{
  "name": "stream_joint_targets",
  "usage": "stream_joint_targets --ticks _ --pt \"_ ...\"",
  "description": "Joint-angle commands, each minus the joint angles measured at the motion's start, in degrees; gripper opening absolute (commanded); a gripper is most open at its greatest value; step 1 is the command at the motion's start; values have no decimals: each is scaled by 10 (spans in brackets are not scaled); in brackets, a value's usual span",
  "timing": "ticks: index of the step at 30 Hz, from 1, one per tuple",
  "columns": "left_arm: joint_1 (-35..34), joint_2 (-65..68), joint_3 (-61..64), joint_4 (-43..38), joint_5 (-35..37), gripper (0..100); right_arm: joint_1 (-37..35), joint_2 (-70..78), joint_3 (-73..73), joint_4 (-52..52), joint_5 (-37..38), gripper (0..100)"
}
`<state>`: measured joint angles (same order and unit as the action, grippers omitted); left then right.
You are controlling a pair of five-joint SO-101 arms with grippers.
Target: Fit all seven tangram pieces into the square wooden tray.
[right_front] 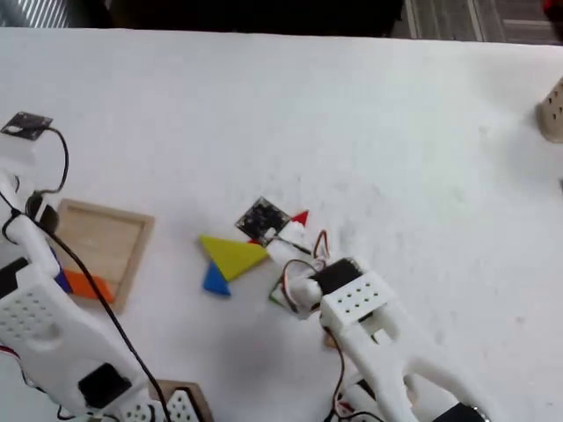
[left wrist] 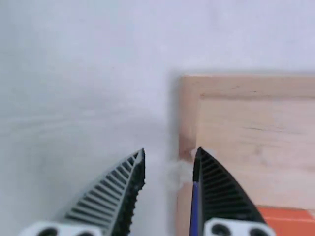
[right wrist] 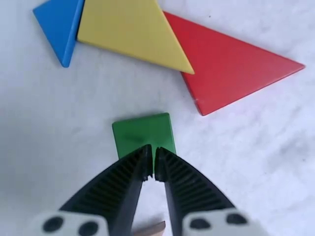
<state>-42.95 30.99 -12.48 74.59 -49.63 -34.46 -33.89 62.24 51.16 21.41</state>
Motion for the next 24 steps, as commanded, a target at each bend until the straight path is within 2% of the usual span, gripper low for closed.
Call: stream_joint_targets --ticks 1,6,17,19,22,24 --pt "18 -44 -25 16 -4 172 -4 -16 -4 -12 9 18" --pt "29 -23 -25 20 -5 172 -2 -17 -4 -12 9 18" --pt "21 64 -30 -39 -4 167 -2 -16 -4 -12 9 18" --pt "21 64 -25 -33 -4 127 -2 -16 -4 -12 9 18" --pt "27 65 -25 16 -4 14 -2 -16 -4 -12 9 18" --pt "36 66 -25 69 -3 35 -2 -16 -4 -12 9 18"
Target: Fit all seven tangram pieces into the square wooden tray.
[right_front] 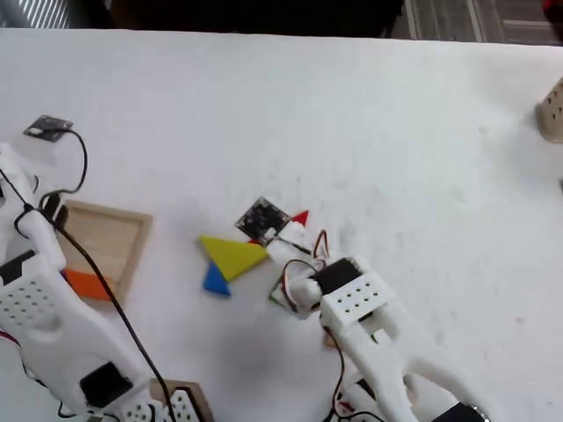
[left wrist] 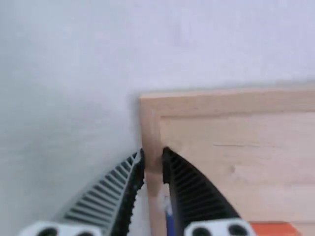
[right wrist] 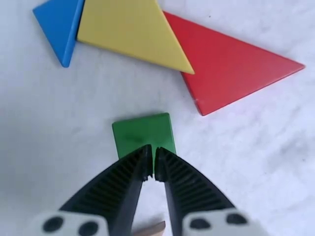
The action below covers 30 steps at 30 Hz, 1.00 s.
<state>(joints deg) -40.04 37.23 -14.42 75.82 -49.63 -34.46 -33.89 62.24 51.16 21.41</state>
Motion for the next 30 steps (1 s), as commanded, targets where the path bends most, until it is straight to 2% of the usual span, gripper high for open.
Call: stream_joint_targets --ticks 1,3,5,10,14,24,30 --pt "10 5 -6 84 -3 27 -2 -16 -4 -12 9 18" --pt "17 5 -6 126 10 21 -2 -16 -4 -12 9 18" --pt "20 5 -6 146 69 22 -2 -17 -4 -12 9 18" --pt "20 0 -11 124 235 23 -2 -17 -4 -12 9 18" --pt "33 2 -6 107 317 23 -2 -17 -4 -12 9 18" --pt "116 0 -6 106 371 23 -2 -17 -4 -12 9 18" --pt "155 -1 -11 106 372 23 -2 -17 -4 -12 9 18"
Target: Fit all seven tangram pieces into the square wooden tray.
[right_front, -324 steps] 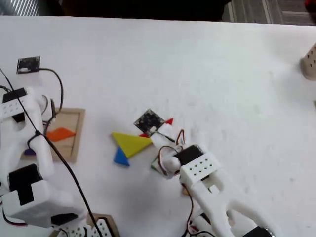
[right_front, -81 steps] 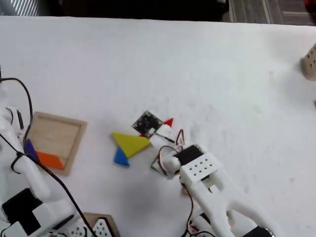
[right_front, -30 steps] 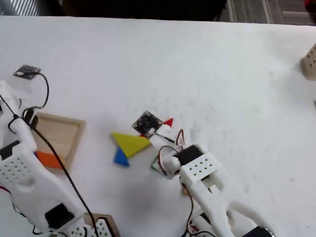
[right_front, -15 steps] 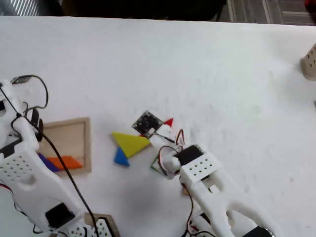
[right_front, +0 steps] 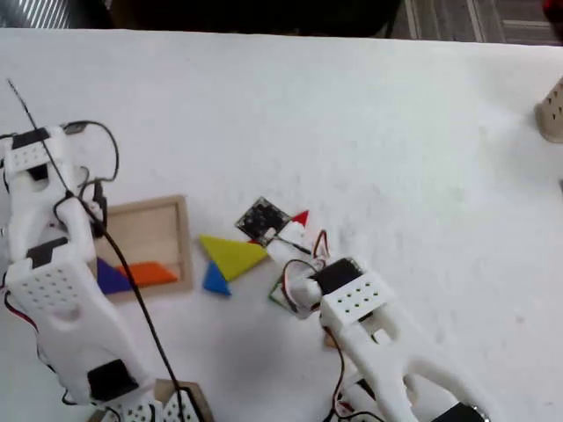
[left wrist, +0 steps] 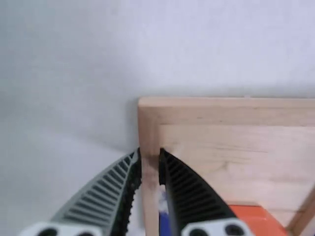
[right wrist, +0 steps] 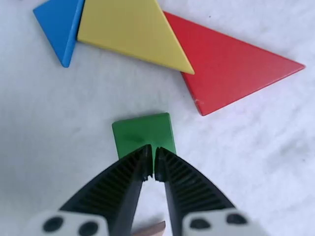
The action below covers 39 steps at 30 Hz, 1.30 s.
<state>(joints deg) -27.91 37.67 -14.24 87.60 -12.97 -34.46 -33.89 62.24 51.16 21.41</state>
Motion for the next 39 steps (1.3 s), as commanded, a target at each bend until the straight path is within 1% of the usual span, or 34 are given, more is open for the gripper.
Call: stream_joint_targets --ticks 1,7,9,11,13,15,20,22,25,33,39 --pt "36 -6 -13 -12 4 23 -2 -17 -4 -12 9 18" --pt "32 -7 -51 -7 -2 29 -2 -17 -4 -11 9 18" --pt "31 -7 -62 7 -20 62 -2 -17 -4 -11 9 18" --pt "32 -19 -65 18 -25 110 -2 -17 -4 -11 10 18" --pt "29 -39 -64 21 -25 132 -2 -17 -4 -11 10 18" --pt "27 -65 -63 24 -23 130 -2 -17 -4 -11 10 18" --pt "13 -130 -62 61 -22 130 -1 -17 -4 -11 10 18" --pt "7 -160 -44 67 -23 130 -1 -17 -4 -11 10 18" --pt "5 -225 32 46 -26 130 -1 -17 -4 -11 10 18" --pt "6 -487 369 -125 -20 134 -1 -17 -4 -11 10 18" --pt "4 -611 556 -189 -25 133 -1 -17 -4 -9 10 18"
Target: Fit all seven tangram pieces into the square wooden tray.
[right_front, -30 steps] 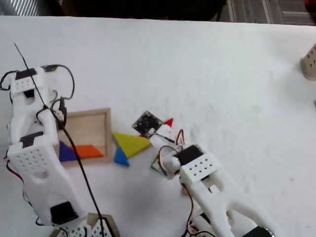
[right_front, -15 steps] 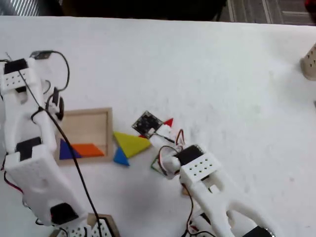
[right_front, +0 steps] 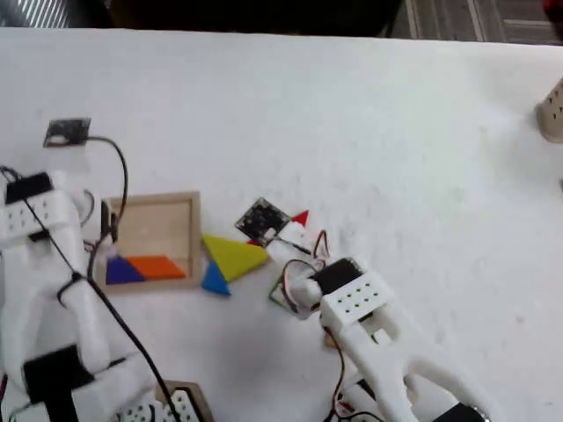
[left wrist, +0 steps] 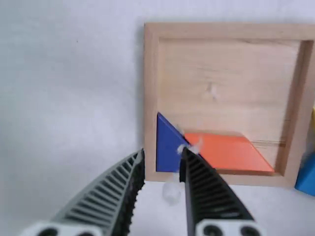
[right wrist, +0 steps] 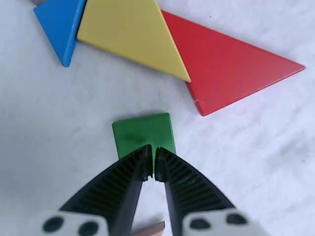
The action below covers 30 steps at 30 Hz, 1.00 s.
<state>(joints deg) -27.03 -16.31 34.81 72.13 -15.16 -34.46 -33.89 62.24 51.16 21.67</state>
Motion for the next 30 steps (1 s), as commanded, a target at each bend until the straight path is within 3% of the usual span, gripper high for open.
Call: stream_joint_targets --ticks 1,6,12,17,21,25,30 --pt "-5 -89 92 -42 -4 134 -1 -17 -4 -9 7 18" --pt "-63 -175 212 -87 -63 135 -1 -14 -4 -8 6 18" --pt "-173 -238 323 -142 -67 132 -2 -17 -6 -8 6 18" --pt "-291 -247 323 -178 14 132 -6 -17 -47 -1 2 18" --pt "-328 -246 313 -226 78 132 -22 -12 -131 35 -47 18" --pt "-329 -209 283 -212 90 132 -95 -11 -172 50 -84 18" --pt "-339 -59 205 -205 90 131 -223 3 -165 10 -84 18"
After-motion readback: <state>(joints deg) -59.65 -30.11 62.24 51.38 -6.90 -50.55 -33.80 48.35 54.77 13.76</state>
